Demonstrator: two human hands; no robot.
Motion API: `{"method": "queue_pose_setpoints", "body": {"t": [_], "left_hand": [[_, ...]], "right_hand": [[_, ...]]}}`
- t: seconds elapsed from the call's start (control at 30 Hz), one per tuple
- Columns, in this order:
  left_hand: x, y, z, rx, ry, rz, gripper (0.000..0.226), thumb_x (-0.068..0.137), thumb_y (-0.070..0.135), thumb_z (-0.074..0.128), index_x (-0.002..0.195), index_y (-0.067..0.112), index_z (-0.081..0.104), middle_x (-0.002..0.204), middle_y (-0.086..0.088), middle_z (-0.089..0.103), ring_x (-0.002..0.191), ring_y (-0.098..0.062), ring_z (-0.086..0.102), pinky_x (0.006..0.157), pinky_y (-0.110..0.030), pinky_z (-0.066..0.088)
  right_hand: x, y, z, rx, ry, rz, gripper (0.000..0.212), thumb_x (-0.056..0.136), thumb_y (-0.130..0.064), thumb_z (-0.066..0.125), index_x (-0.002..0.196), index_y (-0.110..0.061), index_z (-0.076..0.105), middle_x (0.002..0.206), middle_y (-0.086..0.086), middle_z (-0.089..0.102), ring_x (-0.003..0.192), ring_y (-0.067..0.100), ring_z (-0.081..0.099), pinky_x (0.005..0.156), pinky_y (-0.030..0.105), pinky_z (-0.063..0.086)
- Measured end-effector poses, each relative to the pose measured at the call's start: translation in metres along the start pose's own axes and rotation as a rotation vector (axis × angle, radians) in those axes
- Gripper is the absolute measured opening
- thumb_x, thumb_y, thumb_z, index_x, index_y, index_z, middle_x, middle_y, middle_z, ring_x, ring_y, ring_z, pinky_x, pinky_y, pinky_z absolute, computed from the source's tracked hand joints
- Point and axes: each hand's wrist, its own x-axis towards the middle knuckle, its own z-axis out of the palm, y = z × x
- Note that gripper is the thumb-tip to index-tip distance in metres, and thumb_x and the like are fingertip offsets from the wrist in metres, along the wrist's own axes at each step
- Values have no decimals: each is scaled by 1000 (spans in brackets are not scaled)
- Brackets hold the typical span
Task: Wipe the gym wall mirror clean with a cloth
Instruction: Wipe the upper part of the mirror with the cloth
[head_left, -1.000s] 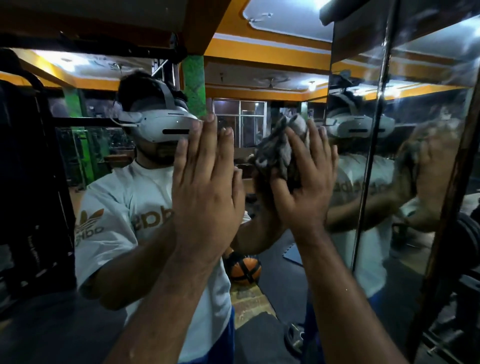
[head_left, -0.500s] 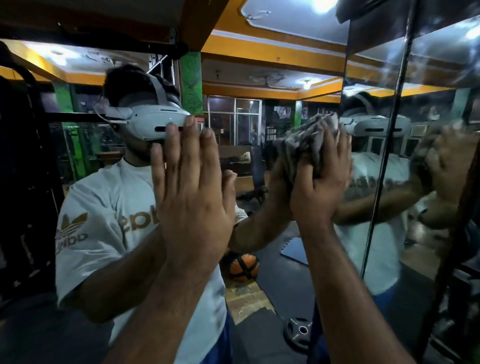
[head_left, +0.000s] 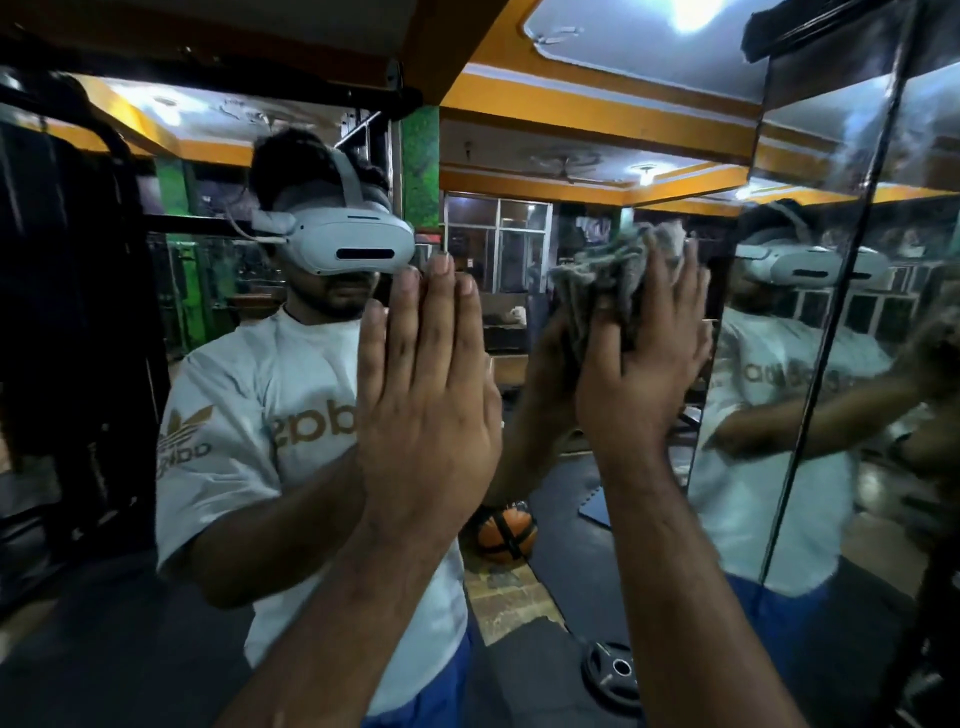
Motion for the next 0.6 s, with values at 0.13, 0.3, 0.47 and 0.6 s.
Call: {"method": "queue_pose_setpoints", "body": {"t": [0.13, 0.3, 0.47, 0.6], "left_hand": [[1, 2, 4, 22, -22, -3, 61, 105, 27, 35, 160, 4, 19, 168, -14, 13, 156, -32, 8, 126, -51, 10], [1, 4, 3, 33, -13, -9, 57, 107, 26, 33, 159, 4, 23, 167, -13, 16, 155, -32, 11, 126, -52, 11], [1, -1, -10, -42, -48, 15, 59, 102, 20, 41, 157, 3, 29, 166, -14, 21, 155, -29, 13, 126, -50, 13], [-2, -31, -29, 79, -37, -79, 68, 107, 40, 41, 158, 0, 21, 166, -18, 16, 156, -31, 10, 126, -49, 10]], "right_hand": [[-12, -3, 1, -65, -193, -411, 63, 93, -37, 52, 155, -24, 47, 170, 9, 28, 160, 27, 16, 128, 57, 8], [-3, 13, -1, 79, 68, -4, 67, 85, -30, 52, 153, -26, 52, 169, 3, 34, 160, 22, 20, 126, 64, 10], [-37, -19, 14, 27, -91, -206, 66, 89, -28, 55, 154, -21, 51, 170, 8, 30, 161, 26, 16, 128, 57, 4], [-28, -7, 10, 48, 0, -146, 66, 86, -29, 55, 152, -23, 53, 167, 9, 36, 159, 26, 21, 126, 61, 10]]}}
